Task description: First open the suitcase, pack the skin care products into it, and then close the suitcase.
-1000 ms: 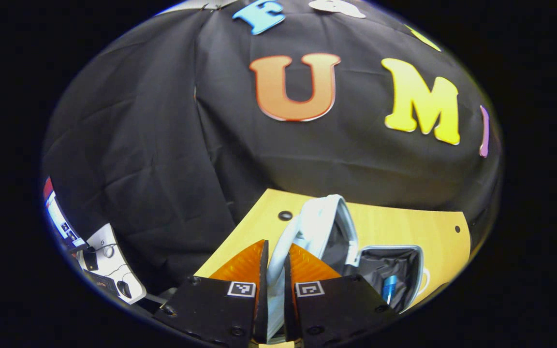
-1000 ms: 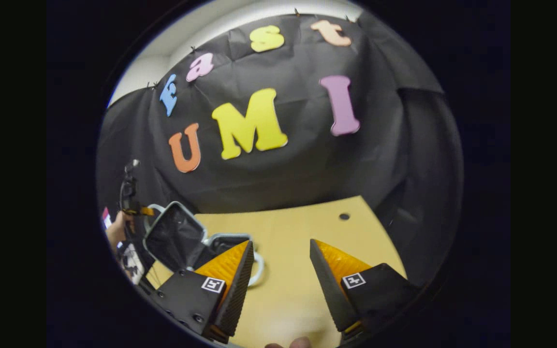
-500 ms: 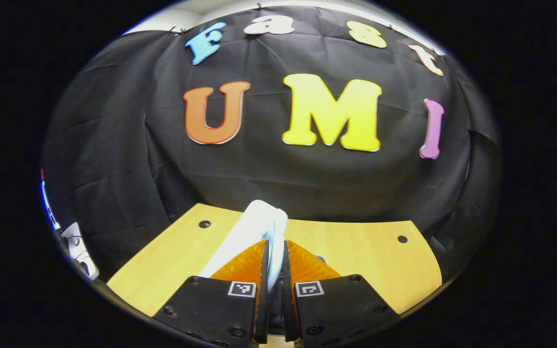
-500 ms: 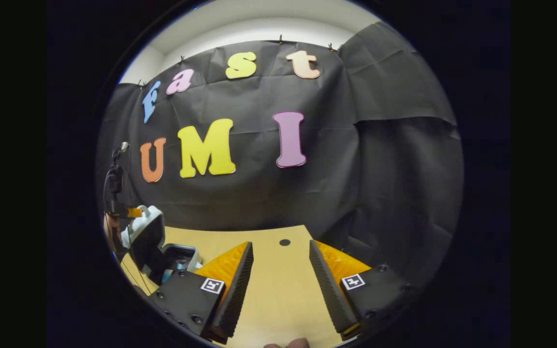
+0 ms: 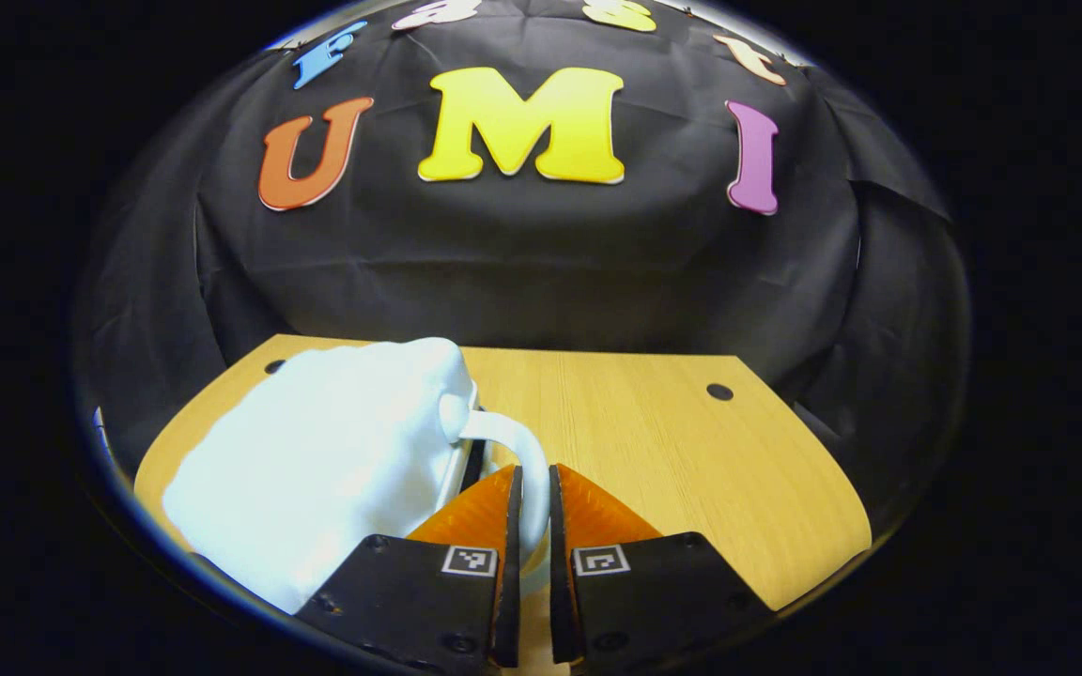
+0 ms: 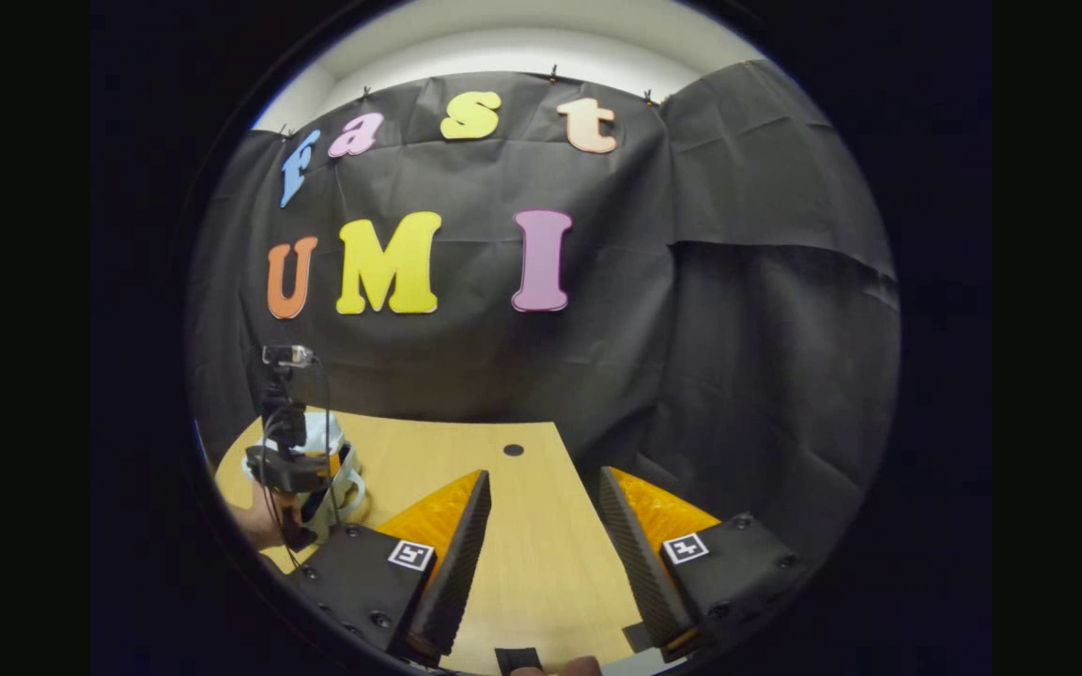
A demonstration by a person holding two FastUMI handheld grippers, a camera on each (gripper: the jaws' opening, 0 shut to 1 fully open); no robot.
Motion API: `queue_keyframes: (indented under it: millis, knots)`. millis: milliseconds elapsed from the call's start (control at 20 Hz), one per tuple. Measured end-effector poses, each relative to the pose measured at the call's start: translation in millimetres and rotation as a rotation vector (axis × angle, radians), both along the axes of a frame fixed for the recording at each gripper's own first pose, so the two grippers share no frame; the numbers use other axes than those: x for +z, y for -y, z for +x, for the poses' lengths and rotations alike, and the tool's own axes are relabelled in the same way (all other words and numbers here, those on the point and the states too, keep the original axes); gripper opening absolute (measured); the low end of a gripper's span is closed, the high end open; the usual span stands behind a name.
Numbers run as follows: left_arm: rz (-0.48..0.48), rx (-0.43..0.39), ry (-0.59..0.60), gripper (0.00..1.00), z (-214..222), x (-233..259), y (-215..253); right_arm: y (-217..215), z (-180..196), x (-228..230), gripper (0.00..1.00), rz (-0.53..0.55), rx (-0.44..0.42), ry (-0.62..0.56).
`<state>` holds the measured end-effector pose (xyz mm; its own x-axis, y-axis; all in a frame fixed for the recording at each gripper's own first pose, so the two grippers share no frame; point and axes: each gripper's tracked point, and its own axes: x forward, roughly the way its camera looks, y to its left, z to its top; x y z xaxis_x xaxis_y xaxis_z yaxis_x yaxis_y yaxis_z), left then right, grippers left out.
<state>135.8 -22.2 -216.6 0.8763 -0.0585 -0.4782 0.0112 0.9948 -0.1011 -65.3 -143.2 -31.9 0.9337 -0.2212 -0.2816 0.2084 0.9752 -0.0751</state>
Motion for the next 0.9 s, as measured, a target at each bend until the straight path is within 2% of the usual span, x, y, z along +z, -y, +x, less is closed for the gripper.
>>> queue_keyframes:
  millis: [250,550,700,800,900]
  knots:
    - [-0.002,0.009,0.003,0.16,6.3,-23.8,8.1,-3.9,-3.9,-1.1,0.71,-0.017,0.006,-0.019]
    - [0.082,0.011,-0.024,0.16,6.3,-49.7,15.9,-13.7,-5.7,2.4,0.7,-0.048,0.029,-0.013]
    - [0.14,0.016,0.0,0.17,4.3,-55.3,18.9,-12.6,-9.4,1.8,0.69,-0.053,0.027,-0.014]
    - [0.118,-0.011,0.033,0.2,6.1,-47.8,24.5,-15.7,-7.5,4.4,0.69,-0.041,0.026,-0.007]
    - [0.063,-0.027,0.098,0.29,8.6,-23.2,29.5,-19.4,-4.3,2.0,0.69,-0.04,0.034,-0.001]
